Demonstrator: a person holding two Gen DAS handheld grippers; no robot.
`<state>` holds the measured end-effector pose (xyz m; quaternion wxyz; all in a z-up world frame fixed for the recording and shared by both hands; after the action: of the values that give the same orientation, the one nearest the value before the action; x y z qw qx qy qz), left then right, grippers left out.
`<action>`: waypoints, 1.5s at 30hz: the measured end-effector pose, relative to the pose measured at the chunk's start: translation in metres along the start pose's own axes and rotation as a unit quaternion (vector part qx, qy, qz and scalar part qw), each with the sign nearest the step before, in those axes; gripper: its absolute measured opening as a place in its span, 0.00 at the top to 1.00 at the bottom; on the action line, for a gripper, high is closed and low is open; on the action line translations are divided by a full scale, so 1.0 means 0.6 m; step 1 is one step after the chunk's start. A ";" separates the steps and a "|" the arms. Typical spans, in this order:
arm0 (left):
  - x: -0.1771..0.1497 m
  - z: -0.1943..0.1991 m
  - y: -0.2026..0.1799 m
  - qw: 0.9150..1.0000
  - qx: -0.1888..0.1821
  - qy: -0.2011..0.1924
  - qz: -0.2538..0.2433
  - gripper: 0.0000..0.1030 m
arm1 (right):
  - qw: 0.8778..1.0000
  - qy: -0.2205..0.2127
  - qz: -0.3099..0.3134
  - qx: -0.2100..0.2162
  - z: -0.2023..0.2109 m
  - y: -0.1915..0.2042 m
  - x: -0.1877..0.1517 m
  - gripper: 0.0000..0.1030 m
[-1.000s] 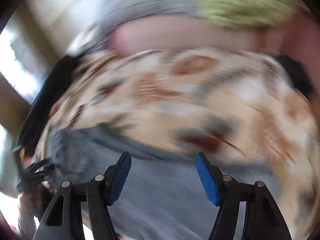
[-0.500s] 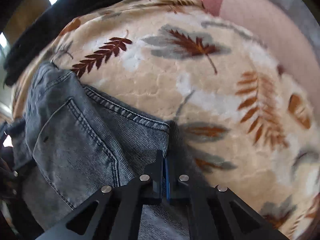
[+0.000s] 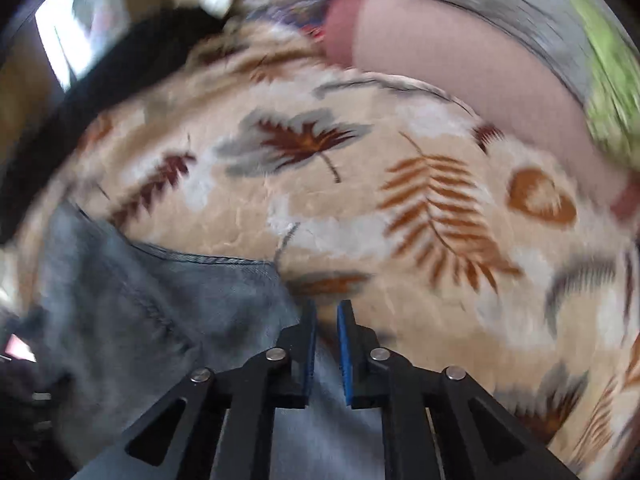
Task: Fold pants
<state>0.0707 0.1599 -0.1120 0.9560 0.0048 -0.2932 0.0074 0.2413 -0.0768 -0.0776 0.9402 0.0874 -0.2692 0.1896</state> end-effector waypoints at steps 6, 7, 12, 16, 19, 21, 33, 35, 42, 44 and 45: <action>-0.001 -0.001 0.001 1.000 0.001 -0.002 0.001 0.16 | 0.993 0.078 -0.081 0.038 -0.018 -0.040 -0.113 0.70; -0.001 -0.001 0.000 1.000 0.001 -0.003 0.002 0.16 | 0.991 0.085 -0.101 0.030 -0.043 -0.061 -0.129 0.73; 0.005 0.024 -0.003 1.000 -0.008 -0.015 0.005 0.16 | 0.989 -0.014 -0.131 0.068 0.065 -0.072 -0.124 0.68; 0.018 0.062 -0.048 0.999 -0.039 -0.030 -0.013 0.16 | 0.988 -0.025 -0.151 0.014 0.143 -0.162 -0.184 0.64; 0.023 0.077 -0.114 0.995 -0.081 -0.028 -0.045 0.16 | 0.974 -0.036 -0.215 -0.061 0.202 -0.284 -0.236 0.62; 0.026 0.077 -0.160 0.993 -0.088 -0.027 -0.076 0.16 | 0.952 -0.029 -0.283 -0.111 0.236 -0.390 -0.292 0.59; -0.024 -0.012 -0.279 0.982 -0.060 0.062 -0.169 0.15 | 0.954 -0.062 -0.273 -0.106 0.241 -0.455 -0.311 0.94; -0.023 -0.012 -0.279 0.982 -0.059 0.069 -0.168 0.15 | 0.953 -0.064 -0.244 -0.167 0.236 -0.461 -0.314 0.94; 0.018 0.032 -0.291 0.984 -0.096 0.058 -0.140 0.15 | 0.940 -0.069 -0.289 -0.167 0.237 -0.480 -0.374 0.91; 0.050 0.049 -0.305 0.985 -0.106 0.034 -0.134 0.15 | 0.945 -0.106 -0.275 -0.142 0.278 -0.445 -0.360 0.87; 0.074 0.056 -0.320 0.985 -0.113 0.021 -0.129 0.15 | 0.948 -0.115 -0.273 -0.114 0.288 -0.425 -0.353 0.80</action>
<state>0.0919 -0.0323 -0.0599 0.9493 -0.0656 -0.2693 -0.1486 0.0968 -0.4214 -0.0629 0.9222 0.0708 -0.3614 -0.1182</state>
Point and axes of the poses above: each gripper's, at about its wrist camera, not at the fingertips, and z roughly against the way its jaws point, y to its left, x to its top, the point moved 8 cm from there along -z, roughly the way its jaws point, and after that the axes turned 1 degree about -z, right-handed, at the moved point
